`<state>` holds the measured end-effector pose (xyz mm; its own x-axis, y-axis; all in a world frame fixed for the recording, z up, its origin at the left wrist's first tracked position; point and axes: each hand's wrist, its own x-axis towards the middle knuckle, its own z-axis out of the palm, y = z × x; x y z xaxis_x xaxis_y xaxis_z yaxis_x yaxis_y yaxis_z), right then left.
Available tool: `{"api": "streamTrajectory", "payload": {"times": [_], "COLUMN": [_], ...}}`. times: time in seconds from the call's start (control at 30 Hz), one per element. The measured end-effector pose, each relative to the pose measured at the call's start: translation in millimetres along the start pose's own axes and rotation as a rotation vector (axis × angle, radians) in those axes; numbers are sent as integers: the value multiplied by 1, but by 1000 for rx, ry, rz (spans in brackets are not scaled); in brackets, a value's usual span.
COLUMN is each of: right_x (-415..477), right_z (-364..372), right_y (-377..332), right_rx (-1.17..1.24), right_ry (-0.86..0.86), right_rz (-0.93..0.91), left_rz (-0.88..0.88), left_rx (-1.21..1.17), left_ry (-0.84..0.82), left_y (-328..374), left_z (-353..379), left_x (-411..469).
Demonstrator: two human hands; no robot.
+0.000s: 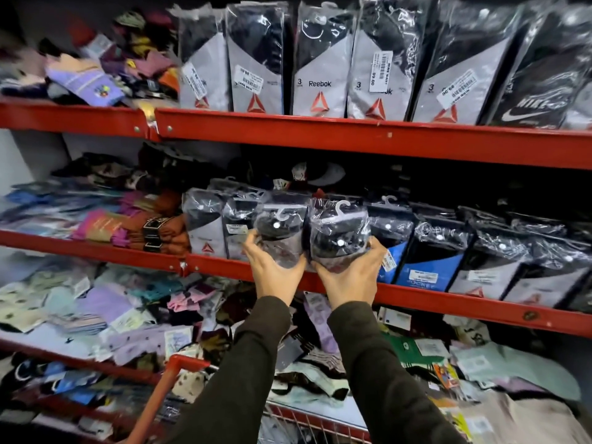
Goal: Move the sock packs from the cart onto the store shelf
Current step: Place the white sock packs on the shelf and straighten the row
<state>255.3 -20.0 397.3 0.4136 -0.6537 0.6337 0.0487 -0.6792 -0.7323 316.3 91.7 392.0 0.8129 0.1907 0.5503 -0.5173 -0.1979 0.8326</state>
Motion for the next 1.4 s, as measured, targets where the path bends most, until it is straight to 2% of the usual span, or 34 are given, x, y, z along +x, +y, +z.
{"api": "streamTrajectory", "payload": {"times": [0.17,0.43,0.57,0.67,0.77,0.83,0.93,1.0,1.1,1.17,1.27,1.4], "right_x": [3,3,-5,-6,-4,0,17,38,72,83,89,101], "right_z": [4,13,15,8,-3,-12,-27,-33,-31,-23,-15,-17], "right_y": [10,1,0,-3,-11,-20,-32,-42,-53,-55,-48,-38], "right_rx": [-47,-25,-121,-292,-388,-315,-154,-209,-466,-724,-996,-1013], "right_ry": [-61,-59,-125,-189,-163,-76,30,-27,-311,-528,-697,-730], "right_rz": [31,98,127,137,175,168,-52,-258,-523,-625,-664,-711], "left_rz": [-26,-64,-79,-63,82,263,466,546,612,634,588,597], "left_rx": [99,268,305,347,429,538,762,939,1178,1282,1220,1071], "left_ry": [-83,-150,-217,-234,-169,-131,-229,-372,-564,-674,-794,-803], "left_y": [-12,-1,0,2,9,17,34,46,60,63,62,56], "left_z": [7,9,-1,-10,-20,-25,-30,-28,-18,-11,-3,-2], "left_x": [-2,1,-3,-7,-6,4,33,55,82,90,93,93]}}
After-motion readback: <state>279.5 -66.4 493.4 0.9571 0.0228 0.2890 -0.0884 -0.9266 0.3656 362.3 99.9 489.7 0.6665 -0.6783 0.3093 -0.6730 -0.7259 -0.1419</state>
